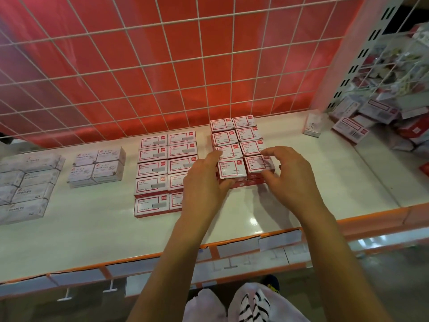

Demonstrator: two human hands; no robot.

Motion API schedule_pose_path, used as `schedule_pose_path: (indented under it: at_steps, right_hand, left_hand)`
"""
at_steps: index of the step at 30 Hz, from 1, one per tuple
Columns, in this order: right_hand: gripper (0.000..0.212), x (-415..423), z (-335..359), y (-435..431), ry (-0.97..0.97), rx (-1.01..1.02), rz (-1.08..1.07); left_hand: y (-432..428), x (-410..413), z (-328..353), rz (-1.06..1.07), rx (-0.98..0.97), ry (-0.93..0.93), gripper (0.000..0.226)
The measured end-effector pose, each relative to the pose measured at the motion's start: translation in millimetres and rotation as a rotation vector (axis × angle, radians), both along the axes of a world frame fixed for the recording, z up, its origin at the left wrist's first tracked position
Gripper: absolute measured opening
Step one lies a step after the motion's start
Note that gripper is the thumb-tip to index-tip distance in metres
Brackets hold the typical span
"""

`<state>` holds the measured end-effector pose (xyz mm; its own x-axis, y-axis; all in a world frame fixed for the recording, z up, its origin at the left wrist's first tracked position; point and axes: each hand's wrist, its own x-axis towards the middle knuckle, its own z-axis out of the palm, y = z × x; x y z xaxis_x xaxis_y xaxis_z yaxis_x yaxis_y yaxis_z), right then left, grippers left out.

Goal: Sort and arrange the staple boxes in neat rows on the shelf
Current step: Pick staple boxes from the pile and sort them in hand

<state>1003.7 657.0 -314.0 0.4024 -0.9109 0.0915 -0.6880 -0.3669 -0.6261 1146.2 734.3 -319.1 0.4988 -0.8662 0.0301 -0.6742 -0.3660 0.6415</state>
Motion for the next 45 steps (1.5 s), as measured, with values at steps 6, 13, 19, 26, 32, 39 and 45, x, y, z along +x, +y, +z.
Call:
schedule_pose_path:
  at_steps: [6,13,19,26,32,39,45]
  right_hand:
    - [0.061,2,-2,3,0.011,0.154,0.009]
    - [0.065,2,0,1,0.028,0.201,0.012]
    - [0.062,-2,0,-1,0.033,0.216,0.022]
    - [0.055,-1,-2,-2,0.046,0.192,0.029]
    - [0.048,1,-2,-1,0.07,0.156,0.041]
    - [0.05,0,0,-2,0.08,0.152,0.085]
    - [0.057,-1,3,-6,0.011,0.072,0.128]
  left_hand:
    - [-1,-5,1,0.034,0.01,0.032,0.062]
    - [2,-7,-1,0.042,0.091,-0.028,0.058]
    - [2,-10,-3,0.049,0.118,-0.054,0.056]
    - [0,-14,4,0.04,0.163,-0.188,0.077]
    - [-4,-19,4,0.023,0.241,-0.291,0.078]
    - [-5,-21,11,0.003,0.315,-0.288,0.078]
    - [-13,-33,19,0.04,0.254,-0.349,0.063]
